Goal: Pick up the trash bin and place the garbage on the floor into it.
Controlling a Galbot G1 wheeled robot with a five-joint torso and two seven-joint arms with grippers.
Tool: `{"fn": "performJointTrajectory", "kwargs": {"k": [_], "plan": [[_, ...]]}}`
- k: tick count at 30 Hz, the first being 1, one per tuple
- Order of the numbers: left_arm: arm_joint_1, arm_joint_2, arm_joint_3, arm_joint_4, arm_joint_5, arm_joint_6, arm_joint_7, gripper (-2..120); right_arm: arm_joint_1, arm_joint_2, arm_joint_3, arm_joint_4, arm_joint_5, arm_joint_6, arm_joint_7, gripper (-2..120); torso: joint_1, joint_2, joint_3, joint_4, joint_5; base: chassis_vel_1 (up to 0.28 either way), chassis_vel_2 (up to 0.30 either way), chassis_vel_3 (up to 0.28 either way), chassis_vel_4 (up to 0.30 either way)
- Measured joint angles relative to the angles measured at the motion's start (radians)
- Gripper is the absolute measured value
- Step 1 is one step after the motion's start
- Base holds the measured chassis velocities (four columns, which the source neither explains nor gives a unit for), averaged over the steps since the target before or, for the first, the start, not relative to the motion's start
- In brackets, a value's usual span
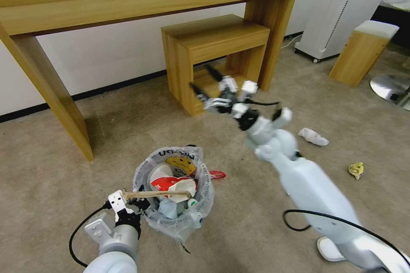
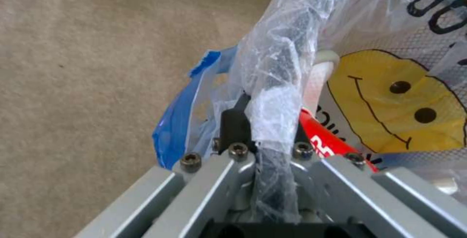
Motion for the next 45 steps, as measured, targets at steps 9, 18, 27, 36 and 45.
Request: {"fn": "performJointTrajectory", "kwargs": {"k": [9,18,27,36,45], "plan": [[-0.002,0.048,-0.077,-0.027,-0.115,0.109,-0.103,1,-0.301,-0.062,0.253,0.107,-0.366,-0.073,0.249,100,0.000,0.000,0.000,0.0000,-0.0003,0.000,0.000,0.000,0.000],[-0.010,0.114,-0.194,-0.054,-0.360,0.210,-0.246,1,-0.501,-0.006,0.347,0.087,-0.460,0.018,0.328,100,0.000,0.000,0.000,0.0002,-0.0002,0.000,0.000,0.000,0.000],[-0.016,0.114,-0.218,-0.053,-0.413,0.216,-0.259,1,-0.516,0.036,0.318,0.048,-0.470,0.047,0.335,100,0.000,0.000,0.000,0.0003,-0.0004,0.000,0.000,0.000,0.000],[-0.008,0.109,-0.214,-0.056,-0.408,0.215,-0.253,1,-0.504,0.049,0.295,0.034,-0.467,0.046,0.336,100,0.000,0.000,0.000,0.0003,-0.0004,0.000,0.000,0.000,0.000],[0.004,0.111,-0.219,-0.074,-0.408,0.214,-0.249,1,-0.504,0.062,0.283,0.033,-0.476,0.032,0.335,100,0.000,0.000,0.000,0.0002,-0.0003,0.000,0.000,0.000,0.000]]}}
